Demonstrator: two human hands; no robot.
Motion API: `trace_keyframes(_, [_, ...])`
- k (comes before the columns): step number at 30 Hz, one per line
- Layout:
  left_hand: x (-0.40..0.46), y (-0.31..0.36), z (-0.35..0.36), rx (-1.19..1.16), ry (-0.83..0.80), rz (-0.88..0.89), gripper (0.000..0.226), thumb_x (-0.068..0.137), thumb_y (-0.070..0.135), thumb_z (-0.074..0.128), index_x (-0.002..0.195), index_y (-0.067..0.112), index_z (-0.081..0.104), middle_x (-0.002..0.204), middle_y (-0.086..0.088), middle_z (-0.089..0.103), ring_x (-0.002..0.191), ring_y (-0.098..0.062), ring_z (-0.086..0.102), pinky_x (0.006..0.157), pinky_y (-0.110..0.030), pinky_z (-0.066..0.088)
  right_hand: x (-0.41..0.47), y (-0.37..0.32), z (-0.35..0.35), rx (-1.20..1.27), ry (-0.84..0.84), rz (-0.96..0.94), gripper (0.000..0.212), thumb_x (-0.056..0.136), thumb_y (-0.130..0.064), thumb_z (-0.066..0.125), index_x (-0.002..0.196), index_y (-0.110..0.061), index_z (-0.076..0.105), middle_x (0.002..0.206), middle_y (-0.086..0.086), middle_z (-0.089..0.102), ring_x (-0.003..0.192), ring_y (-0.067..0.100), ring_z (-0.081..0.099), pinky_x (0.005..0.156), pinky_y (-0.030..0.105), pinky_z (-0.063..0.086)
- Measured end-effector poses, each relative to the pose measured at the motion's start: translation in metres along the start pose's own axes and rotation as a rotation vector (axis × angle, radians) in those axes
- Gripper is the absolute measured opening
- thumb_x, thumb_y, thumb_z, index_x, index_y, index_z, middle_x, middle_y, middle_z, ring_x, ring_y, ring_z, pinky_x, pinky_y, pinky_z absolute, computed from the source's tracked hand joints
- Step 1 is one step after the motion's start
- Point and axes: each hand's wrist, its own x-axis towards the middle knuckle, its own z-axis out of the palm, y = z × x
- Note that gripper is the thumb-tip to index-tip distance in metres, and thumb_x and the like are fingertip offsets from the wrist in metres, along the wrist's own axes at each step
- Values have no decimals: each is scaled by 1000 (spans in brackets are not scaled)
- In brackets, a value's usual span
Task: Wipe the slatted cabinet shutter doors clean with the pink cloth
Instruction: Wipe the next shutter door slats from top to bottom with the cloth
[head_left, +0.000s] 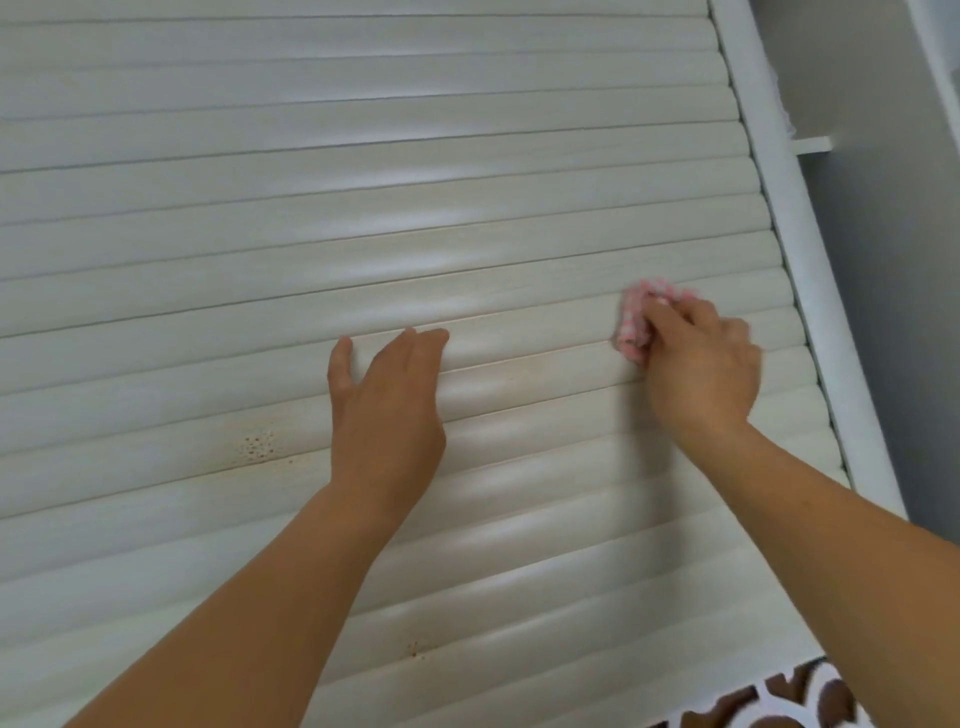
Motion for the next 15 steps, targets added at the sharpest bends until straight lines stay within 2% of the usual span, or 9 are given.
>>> trace_keyframes(2, [1,-4,1,2,6,15,70,59,-9,28,123,6,54,117,-12,63,113,-26,58,109,-52,12,0,8,2,43,1,195,33,97,-21,41,126,-31,55,145,2,41,114,35,40,93,38,29])
trace_keyframes(5, [4,-7,1,-3,24,30,70,57,-9,31,121,4,55,107,-13,67,103,-27,63,108,-53,14,-11,-13,13,110,41,252,33,95,-16,43,123,-26,59,144,6,43,112,36,41,94,39,29])
trace_keyframes(7, [5,-7,2,-16,36,35,70,57,-9,31,121,4,54,103,-12,68,100,-26,63,107,-52,15,-24,-36,21,138,81,166,27,91,-17,51,114,-23,64,132,8,54,101,37,47,88,39,33])
trace_keyframes(10, [5,-8,4,-47,45,29,72,62,-5,24,127,7,50,108,-9,67,102,-24,62,109,-49,11,-52,-73,29,116,163,-45,17,79,-19,62,94,-22,69,101,7,67,81,34,54,75,37,35])
trace_keyframes(12, [6,-9,3,-70,11,10,67,71,-2,26,134,12,44,116,-4,64,106,-20,59,112,-42,4,-70,-100,31,119,181,-182,23,75,-25,53,93,-23,69,95,3,67,82,29,50,74,36,29])
trace_keyframes(15, [9,-13,5,-99,19,-2,49,89,12,44,137,20,38,118,4,63,109,-14,56,110,-32,-6,-85,-131,30,179,194,-346,34,76,-22,44,96,-23,71,91,1,67,85,26,51,77,36,30])
